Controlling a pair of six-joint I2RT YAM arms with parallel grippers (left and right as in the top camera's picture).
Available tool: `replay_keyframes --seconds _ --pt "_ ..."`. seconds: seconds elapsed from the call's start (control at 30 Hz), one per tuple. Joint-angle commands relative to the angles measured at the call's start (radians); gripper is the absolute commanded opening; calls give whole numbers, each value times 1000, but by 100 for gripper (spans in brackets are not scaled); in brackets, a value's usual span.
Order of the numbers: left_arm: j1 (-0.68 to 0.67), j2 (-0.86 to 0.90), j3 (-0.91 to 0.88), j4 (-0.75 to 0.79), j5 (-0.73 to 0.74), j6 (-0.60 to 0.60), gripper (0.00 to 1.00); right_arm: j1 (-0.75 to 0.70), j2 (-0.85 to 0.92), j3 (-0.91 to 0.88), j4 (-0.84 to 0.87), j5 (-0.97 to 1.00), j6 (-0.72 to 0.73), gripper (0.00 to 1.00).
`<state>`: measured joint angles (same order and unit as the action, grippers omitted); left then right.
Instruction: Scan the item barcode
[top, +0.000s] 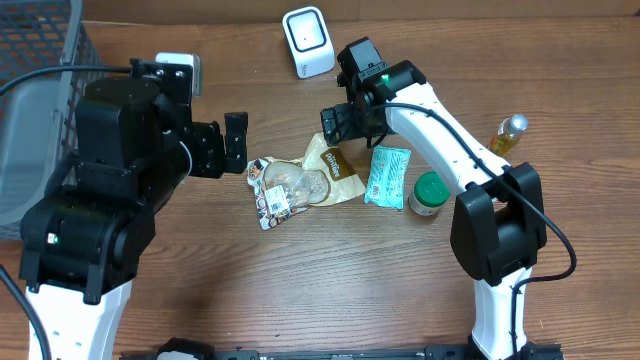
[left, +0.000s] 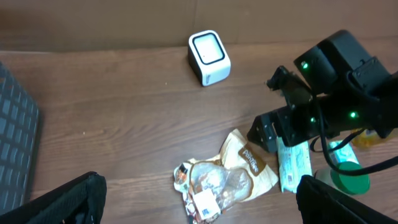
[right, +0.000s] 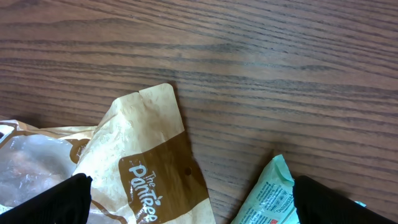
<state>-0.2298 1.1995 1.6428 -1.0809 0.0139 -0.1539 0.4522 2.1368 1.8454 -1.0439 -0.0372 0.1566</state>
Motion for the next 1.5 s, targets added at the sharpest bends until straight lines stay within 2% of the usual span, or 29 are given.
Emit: replay_keyframes --seconds 0.0,0.23,0.37,0.57,0.97,1.2,1.33,1.47 --pt "-5 -16 13 -13 -3 -6 99 0 2 -1 3 7 4 100" --pt "-5 -20 5 -21 -3 -6 100 0 2 -1 3 7 4 100" --pt "-5 -24 -61 -8 -3 -6 99 0 2 -1 3 7 4 100" --pt "-5 -97 -297 105 -7 -6 99 0 2 -1 3 7 4 100" --pt "-5 -370 -824 163 -21 -4 100 0 2 -1 3 7 4 100" --pt "-4 -500 -998 368 -21 -7 100 0 2 -1 3 7 4 100" --pt "-4 -589 -1046 408 -26 3 100 0 2 -1 3 7 4 100" --pt "29 -715 -1096 510 -24 20 100 0 2 -1 3 7 4 100"
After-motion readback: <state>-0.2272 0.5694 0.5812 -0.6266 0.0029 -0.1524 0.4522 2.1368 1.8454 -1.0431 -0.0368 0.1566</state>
